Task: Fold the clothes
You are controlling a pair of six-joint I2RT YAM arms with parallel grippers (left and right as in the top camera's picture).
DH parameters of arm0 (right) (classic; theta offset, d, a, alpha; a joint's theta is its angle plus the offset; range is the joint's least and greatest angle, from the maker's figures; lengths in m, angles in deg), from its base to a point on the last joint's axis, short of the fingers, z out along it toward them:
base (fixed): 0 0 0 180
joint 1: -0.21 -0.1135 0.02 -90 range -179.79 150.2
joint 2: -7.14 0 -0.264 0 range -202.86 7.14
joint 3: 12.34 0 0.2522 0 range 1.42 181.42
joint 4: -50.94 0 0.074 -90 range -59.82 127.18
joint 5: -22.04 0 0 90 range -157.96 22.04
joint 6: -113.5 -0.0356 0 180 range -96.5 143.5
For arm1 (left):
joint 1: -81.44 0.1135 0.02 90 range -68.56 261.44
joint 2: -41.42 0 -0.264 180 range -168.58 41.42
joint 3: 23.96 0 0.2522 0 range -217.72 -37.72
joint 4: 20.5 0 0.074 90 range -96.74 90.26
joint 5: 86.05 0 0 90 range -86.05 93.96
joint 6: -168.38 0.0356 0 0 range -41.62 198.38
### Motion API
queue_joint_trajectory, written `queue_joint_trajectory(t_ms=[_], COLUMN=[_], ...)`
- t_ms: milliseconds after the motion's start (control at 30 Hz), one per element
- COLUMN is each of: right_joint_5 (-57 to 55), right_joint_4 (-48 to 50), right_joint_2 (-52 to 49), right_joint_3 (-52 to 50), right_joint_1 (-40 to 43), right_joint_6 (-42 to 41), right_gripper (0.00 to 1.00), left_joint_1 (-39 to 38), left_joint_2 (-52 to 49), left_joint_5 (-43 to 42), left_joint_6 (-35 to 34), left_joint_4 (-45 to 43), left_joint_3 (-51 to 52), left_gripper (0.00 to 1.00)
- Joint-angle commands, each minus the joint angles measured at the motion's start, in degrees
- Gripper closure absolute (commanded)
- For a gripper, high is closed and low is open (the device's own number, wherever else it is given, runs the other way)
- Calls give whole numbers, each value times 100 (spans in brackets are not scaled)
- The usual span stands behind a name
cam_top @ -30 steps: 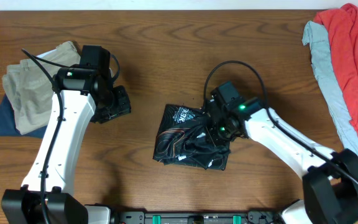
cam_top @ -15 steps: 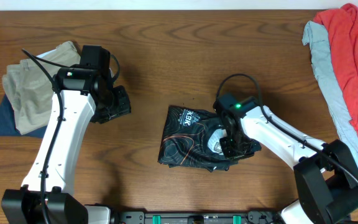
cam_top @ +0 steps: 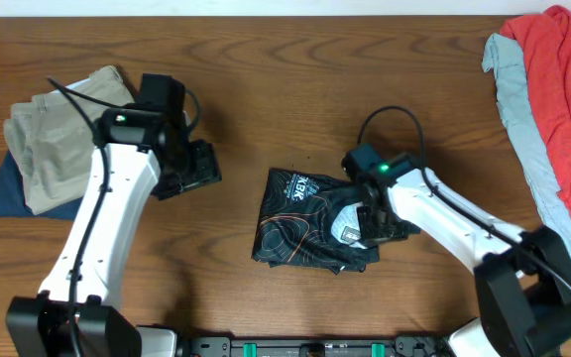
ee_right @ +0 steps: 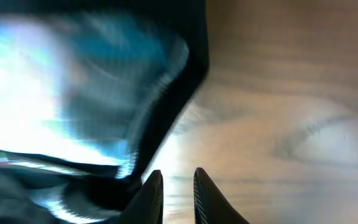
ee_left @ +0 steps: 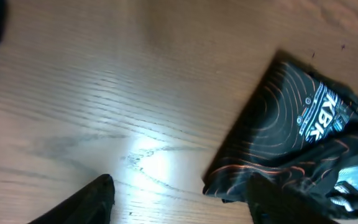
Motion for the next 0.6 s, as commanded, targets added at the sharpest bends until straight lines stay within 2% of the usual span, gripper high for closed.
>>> queue_joint_trajectory(t_ms=[0, 100, 200, 367, 567], right_joint_5=[127, 337, 903, 1996, 2417], right_joint_4=[125, 282, 354, 367, 396], right_joint_2=[590, 894, 955, 828, 719], right_joint_3=[33, 33, 33, -9, -131], right_joint_1=[162, 225, 232, 131, -140], right_joint_6=[-15, 308, 728, 1104, 1043], right_gripper=[83, 76, 76, 80, 81], left_joint_1=[-186, -354, -529, -885, -1198], left_joint_2=[-175, -295, -450, -872, -1606], left_joint_5=[-380, -1029, -1349, -1366, -1364], left_joint_6=[573, 1126, 1379, 1628, 1674], left_joint_4=[-256, -693, -1130, -1989, -2924], left_joint_3=[227, 393, 479, 481, 481], left_gripper=[29, 28, 28, 28, 27])
